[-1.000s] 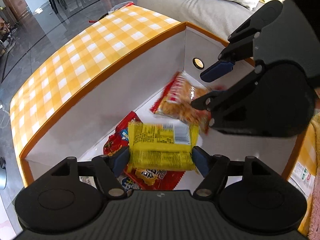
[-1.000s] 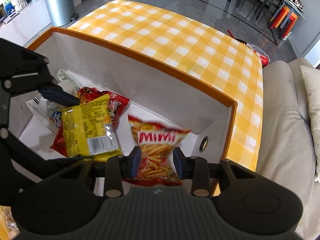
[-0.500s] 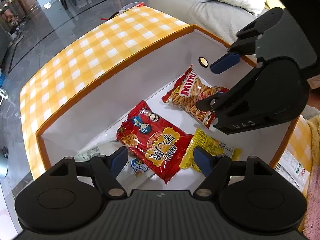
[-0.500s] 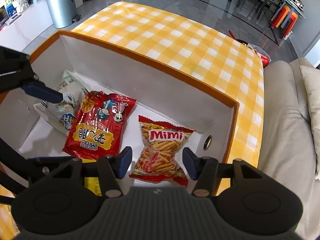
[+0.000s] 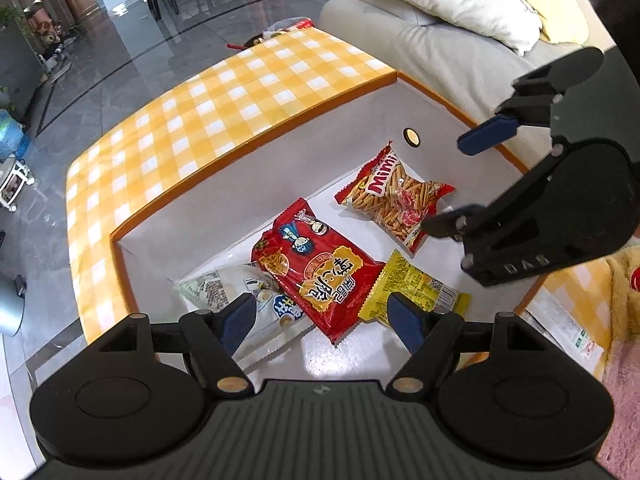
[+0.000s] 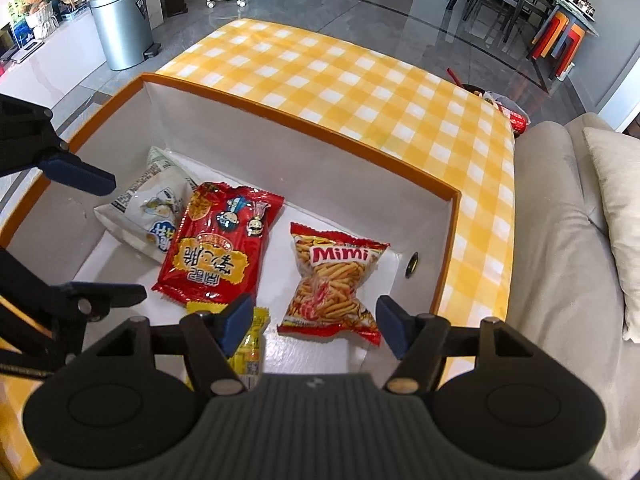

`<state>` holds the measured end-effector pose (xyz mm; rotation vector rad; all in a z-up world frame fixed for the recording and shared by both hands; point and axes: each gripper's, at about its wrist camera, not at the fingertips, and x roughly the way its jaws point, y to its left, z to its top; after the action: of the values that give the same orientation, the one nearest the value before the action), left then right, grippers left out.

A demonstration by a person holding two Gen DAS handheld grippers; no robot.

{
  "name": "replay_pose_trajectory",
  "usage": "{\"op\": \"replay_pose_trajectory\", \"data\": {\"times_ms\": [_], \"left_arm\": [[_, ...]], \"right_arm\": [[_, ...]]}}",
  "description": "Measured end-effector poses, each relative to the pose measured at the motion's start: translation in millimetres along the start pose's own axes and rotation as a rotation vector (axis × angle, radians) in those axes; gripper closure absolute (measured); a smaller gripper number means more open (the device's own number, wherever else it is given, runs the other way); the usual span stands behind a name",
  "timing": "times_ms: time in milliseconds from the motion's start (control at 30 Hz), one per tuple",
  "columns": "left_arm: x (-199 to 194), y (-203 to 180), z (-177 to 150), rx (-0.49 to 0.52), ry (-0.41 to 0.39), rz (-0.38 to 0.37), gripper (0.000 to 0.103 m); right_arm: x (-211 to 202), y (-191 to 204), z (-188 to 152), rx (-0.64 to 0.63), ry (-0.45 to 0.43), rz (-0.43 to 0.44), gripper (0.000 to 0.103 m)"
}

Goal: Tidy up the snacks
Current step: 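Lower both snacks into the box and open both grippers, then withdraw both grippers from the box back toward the snack pile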

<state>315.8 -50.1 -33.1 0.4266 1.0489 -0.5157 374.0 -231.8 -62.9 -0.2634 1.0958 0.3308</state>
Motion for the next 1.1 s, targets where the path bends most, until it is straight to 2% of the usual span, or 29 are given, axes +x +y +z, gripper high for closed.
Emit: {"op": "replay_pose_trajectory", "data": {"times_ms": [67, 233, 333, 500, 700, 900, 1100], "left_arm": [[-5.6, -0.3, -2.1, -0.016, -0.009, 0.007, 0.016], [-24.1, 0.9, -11.9, -0.099, -0.032, 0.023, 0.016], [-34.8, 2.5, -22.5, -0.151, -0.074, 0.035, 0.016], [-50.6, -4.5, -40.5, -0.160, -0.145, 0.067, 0.017], [-75.9, -16.1, -59.2, -0.188, -0.208, 0.068, 0.017], [-92.1, -25.6, -80.3, -0.231, -0.236, 0.071, 0.017], [-100.6, -36.4, -103.1, -0.265, -0.232, 0.071, 0.017]], "right_arm": [[-6.7, 1.5, -2.7, 0.009, -0.009, 0.006, 0.027], [-25.3, 7.7, -13.3, 0.031, -0.033, 0.011, 0.027], [-35.4, 12.0, -22.9, 0.047, -0.049, 0.006, 0.027], [-53.4, 19.2, -42.3, 0.066, -0.109, 0.006, 0.027], [-83.0, 32.8, -63.8, 0.103, -0.195, 0.008, 0.027], [-109.2, 48.8, -88.6, 0.146, -0.269, -0.002, 0.027], [-123.6, 66.4, -113.8, 0.165, -0.294, -0.025, 0.027]]}}
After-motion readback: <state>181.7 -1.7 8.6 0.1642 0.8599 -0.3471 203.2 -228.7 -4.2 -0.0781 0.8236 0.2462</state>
